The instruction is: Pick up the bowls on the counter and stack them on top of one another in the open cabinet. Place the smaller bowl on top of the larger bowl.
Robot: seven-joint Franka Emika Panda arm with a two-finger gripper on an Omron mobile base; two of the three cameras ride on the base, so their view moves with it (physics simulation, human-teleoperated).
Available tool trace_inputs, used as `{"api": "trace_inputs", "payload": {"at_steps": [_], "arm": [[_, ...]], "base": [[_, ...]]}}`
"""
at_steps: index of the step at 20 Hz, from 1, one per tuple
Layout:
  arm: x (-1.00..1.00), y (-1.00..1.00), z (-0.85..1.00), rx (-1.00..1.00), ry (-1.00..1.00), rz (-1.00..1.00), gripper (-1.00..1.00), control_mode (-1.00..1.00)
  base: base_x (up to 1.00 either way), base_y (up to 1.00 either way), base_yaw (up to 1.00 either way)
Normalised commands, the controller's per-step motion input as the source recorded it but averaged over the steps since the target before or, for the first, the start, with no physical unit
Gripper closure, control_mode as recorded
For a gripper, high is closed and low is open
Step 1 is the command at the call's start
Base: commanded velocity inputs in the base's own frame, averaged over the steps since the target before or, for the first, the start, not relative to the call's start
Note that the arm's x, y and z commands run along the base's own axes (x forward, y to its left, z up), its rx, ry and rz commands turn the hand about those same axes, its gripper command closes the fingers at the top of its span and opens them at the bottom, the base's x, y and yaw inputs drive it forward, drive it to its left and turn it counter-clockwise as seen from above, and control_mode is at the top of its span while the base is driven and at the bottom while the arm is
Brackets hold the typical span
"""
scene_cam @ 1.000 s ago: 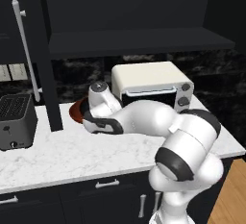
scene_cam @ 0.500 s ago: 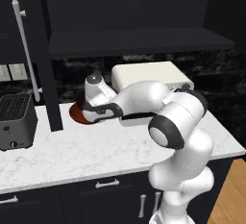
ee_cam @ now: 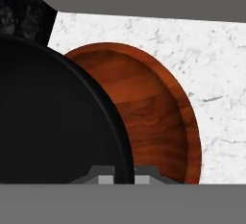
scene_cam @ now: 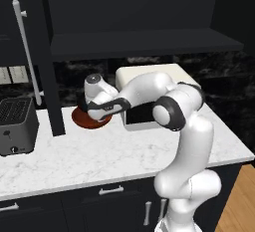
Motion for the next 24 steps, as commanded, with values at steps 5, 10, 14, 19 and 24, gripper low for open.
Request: {"api": "trace_inputs", "payload": {"at_steps": [5, 10, 14, 19, 24], "arm": [[0.1, 0.09, -0.46, 0.0, 0.02, -0.02, 1.0, -1.0], [0.16, 0.21, -0.42, 0.0, 0.03, -0.06, 1.0, -1.0], [0.22, 0.22, -0.38, 0.0, 0.01, -0.06, 1.0, -1.0], [0.17, 0.25, -0.43, 0.0, 0.05, -0.05, 1.0, -1.0], [0.04, 0.18, -0.29, 0.0, 0.05, -0.05, 1.0, -1.0]], "base": [[0.0, 0.0, 0.0], [0.0, 0.0, 0.0], [0.0, 0.0, 0.0], [0.0, 0.0, 0.0], [0.0, 0.0, 0.0]]}}
